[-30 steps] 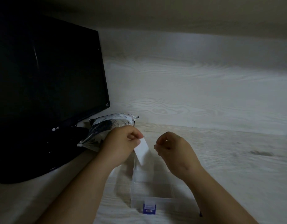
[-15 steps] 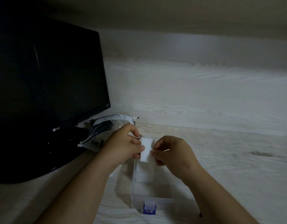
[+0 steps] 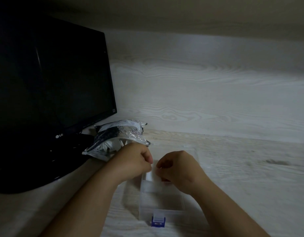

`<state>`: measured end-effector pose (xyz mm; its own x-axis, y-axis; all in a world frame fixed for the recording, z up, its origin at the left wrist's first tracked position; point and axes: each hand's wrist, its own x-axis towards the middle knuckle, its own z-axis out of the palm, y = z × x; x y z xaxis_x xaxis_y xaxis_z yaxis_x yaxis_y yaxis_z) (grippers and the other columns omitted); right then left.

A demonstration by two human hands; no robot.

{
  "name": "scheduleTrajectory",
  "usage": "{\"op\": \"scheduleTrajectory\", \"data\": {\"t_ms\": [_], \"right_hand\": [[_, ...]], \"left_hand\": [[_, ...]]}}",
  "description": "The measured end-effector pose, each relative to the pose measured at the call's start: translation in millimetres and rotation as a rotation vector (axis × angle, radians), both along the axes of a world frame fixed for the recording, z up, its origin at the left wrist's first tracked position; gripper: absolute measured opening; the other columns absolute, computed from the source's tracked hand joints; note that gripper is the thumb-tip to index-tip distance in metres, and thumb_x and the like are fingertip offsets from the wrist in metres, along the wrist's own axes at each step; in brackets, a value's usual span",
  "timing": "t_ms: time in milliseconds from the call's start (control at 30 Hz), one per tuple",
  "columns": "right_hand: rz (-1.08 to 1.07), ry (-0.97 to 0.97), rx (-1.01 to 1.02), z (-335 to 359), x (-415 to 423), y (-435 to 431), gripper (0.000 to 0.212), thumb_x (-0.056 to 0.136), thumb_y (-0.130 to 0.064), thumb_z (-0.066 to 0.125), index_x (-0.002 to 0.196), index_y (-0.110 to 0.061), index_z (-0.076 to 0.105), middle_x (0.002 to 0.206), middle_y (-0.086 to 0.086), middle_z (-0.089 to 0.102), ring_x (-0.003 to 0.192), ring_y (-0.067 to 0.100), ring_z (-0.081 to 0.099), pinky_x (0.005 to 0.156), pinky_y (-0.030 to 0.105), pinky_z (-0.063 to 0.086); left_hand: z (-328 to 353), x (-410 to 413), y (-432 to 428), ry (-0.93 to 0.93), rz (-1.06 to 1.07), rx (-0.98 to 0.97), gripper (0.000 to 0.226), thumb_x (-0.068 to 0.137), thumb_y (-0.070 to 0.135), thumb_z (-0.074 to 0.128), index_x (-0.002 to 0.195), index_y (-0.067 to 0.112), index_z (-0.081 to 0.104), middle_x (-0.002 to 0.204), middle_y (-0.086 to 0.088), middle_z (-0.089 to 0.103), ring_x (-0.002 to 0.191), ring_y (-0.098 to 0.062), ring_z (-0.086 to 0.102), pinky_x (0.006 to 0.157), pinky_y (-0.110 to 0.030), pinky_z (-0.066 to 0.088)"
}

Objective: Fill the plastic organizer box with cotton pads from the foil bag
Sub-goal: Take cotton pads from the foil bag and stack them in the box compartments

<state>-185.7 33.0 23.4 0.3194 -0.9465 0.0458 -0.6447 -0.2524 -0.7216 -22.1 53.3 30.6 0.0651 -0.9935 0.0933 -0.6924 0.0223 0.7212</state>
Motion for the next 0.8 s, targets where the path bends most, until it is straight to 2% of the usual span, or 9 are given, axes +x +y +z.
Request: {"op": "scheduleTrajectory", "data": {"t_ms": [200,333,467,667,800], "right_hand": [[0.0,0.074,0.013,-1.5,1.0,-2.2,0.009,0.083,-0.017,0.073,0.083,-0.026,0.069,0.075,-0.001,0.072,0.063,0.015,0.071,0.065,0.033,0.061],[-0.021,0.076,0.043,-2.7,3.5,-4.1,0.031,0.078,-0.018,0.076,0.106,-0.026,0.066,0.087,0.0,0.074,0.072,0.016,0.071,0.072,0.037,0.06],[-0.002,0.068,0.064,-2.5,2.7,-4.4,0.04,0.08,-0.019,0.076,0.117,-0.027,0.063,0.092,-0.002,0.073,0.073,0.013,0.069,0.071,0.029,0.06],[0.033,0.105,0.031,-1.6,2.2,-2.6,0.035,0.085,-0.025,0.072,0.12,-0.03,0.066,0.098,-0.003,0.073,0.082,0.011,0.07,0.08,0.029,0.058],[0.036,0.12,0.034,-1.6,2.9,-2.4,0.037,0.086,-0.023,0.071,0.121,-0.031,0.063,0.099,-0.003,0.073,0.082,0.012,0.07,0.079,0.03,0.059]], "left_hand": [[0.3,5.5,-0.2,-0.005,-0.029,0.033,0.026,0.07,0.007,0.077,0.079,0.03,0.07,0.072,0.007,0.069,0.067,-0.004,0.065,0.062,-0.024,0.054],[-1.4,3.8,-0.5,-0.084,-0.045,0.041,0.03,0.069,0.012,0.08,0.088,0.033,0.071,0.076,0.01,0.062,0.066,-0.002,0.058,0.059,-0.016,0.042],[-2.5,3.2,-0.3,-0.125,-0.028,0.025,0.035,0.068,0.015,0.081,0.095,0.034,0.069,0.079,0.011,0.06,0.069,-0.004,0.059,0.061,-0.018,0.042],[-1.6,4.0,0.7,-0.193,-0.017,-0.012,0.026,0.069,0.019,0.079,0.08,0.037,0.063,0.078,0.012,0.058,0.066,-0.002,0.057,0.055,-0.018,0.039],[-3.1,4.0,0.5,-0.195,-0.013,-0.017,0.024,0.07,0.017,0.078,0.076,0.035,0.063,0.079,0.011,0.059,0.062,-0.003,0.058,0.054,-0.018,0.042]]}}
